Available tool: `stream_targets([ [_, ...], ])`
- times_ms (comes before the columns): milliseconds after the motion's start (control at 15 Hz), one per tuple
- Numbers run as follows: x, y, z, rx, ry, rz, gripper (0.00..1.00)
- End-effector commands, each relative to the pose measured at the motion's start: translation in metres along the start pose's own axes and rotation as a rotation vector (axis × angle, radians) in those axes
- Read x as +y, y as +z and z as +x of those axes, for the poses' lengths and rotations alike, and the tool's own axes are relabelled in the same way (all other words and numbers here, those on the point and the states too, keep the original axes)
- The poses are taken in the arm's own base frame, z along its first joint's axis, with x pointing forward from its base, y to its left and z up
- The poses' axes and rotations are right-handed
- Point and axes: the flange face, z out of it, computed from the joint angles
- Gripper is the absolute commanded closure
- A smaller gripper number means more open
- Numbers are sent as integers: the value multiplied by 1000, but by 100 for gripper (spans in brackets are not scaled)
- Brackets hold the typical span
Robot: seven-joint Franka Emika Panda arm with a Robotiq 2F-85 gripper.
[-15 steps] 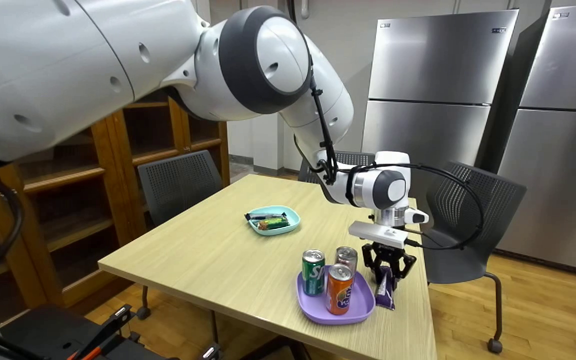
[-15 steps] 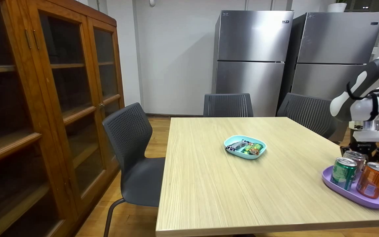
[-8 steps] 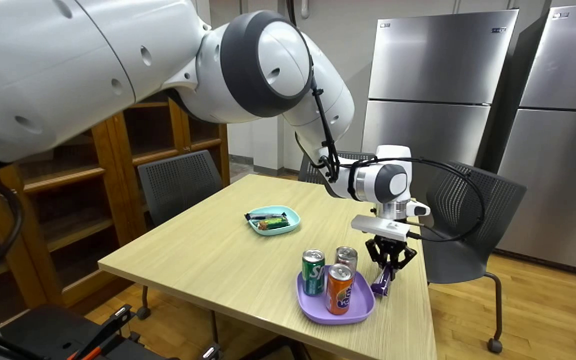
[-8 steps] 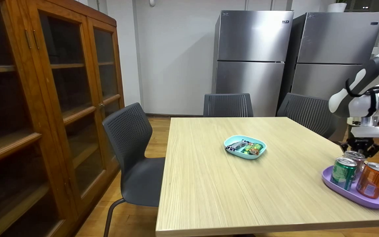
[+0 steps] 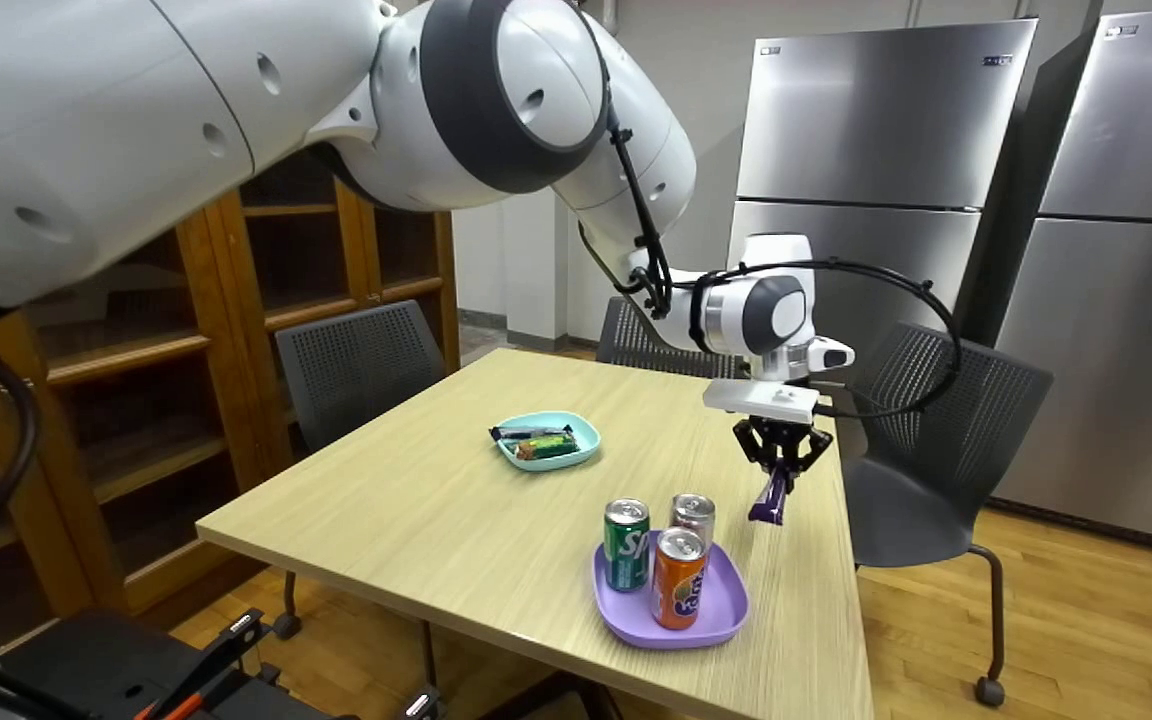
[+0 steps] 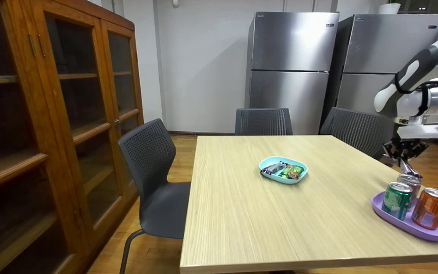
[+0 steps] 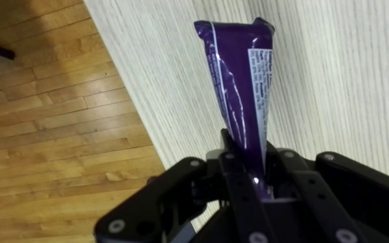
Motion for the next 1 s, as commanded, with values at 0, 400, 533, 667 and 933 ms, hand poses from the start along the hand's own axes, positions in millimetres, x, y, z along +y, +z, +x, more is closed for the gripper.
stream_targets([
  [0,-27,-34,9,41,-36,7,96],
  [400,-96,-58,14,32,-40,47,96],
  [533,-120,-62,11,24,-37,62,96],
  [667,-144,-65,7,13,-36,76,96],
  [933,-186,-73,-5,-7,-42,111,96],
])
